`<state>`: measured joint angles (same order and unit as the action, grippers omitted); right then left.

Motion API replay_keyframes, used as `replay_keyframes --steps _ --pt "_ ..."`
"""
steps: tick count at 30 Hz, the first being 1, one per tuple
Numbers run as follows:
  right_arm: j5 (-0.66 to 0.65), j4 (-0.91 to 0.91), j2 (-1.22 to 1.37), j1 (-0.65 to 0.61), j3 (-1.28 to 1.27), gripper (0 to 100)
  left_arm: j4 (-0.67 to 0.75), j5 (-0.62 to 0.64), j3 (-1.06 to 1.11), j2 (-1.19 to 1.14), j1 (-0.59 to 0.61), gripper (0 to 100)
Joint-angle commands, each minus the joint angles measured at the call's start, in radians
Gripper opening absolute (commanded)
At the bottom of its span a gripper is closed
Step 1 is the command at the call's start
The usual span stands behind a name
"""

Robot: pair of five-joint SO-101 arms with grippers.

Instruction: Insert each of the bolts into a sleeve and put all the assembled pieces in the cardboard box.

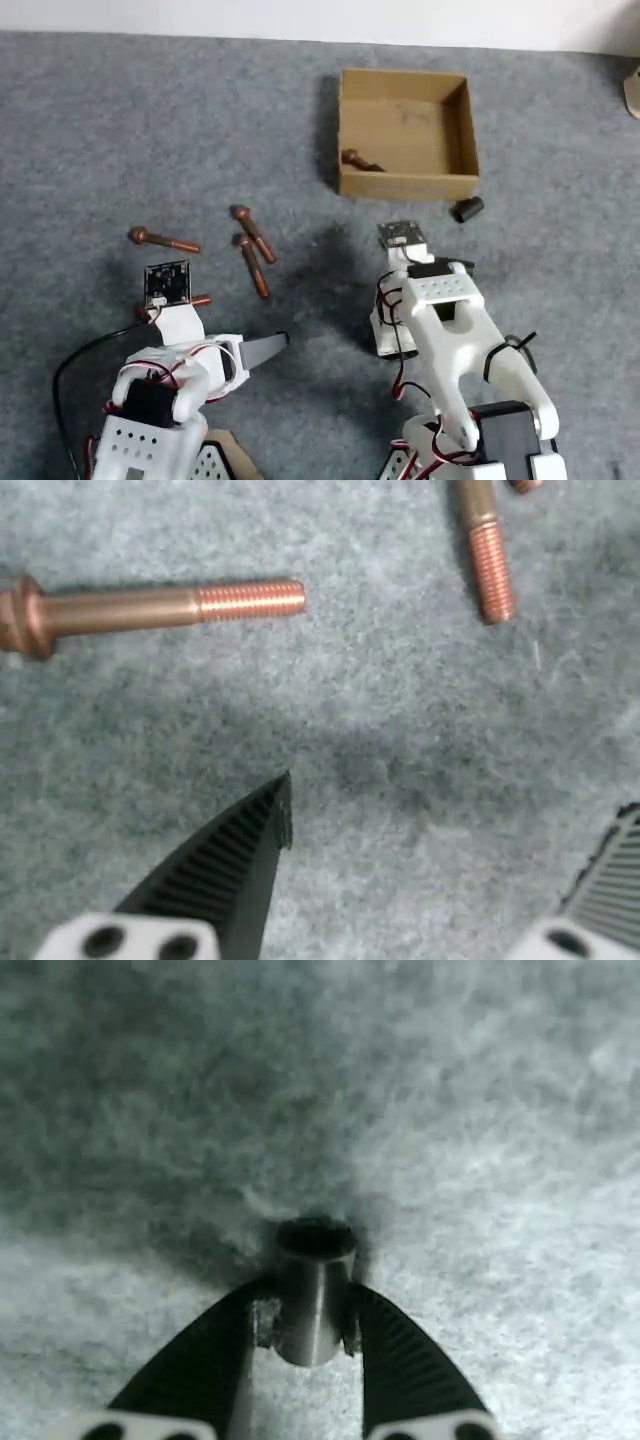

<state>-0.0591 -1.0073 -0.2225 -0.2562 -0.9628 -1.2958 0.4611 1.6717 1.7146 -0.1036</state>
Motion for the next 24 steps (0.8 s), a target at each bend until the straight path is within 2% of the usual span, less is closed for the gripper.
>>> replay_keyframes --steps 1,5,11,19,24 --pt "0.015 0.074 0.007 -0.010 0.004 0.5 -0.038 0.008 -0.091 0.008 0.010 44" --pt "0.015 0.074 0.007 -0.010 0.004 0.5 -0.048 0.008 -0.124 0.007 0.010 43" --pt "0.015 0.076 0.007 -0.010 0.002 0.5 -0.051 0.006 -0.133 0.005 0.005 28" --pt "0.023 0.056 -0.022 0.041 0.007 0.5 -0.052 0.044 -0.133 0.005 0.010 31" --pt "0.066 -0.122 -0.185 0.039 0.015 0.5 -0.052 0.057 -0.127 0.004 0.010 31"
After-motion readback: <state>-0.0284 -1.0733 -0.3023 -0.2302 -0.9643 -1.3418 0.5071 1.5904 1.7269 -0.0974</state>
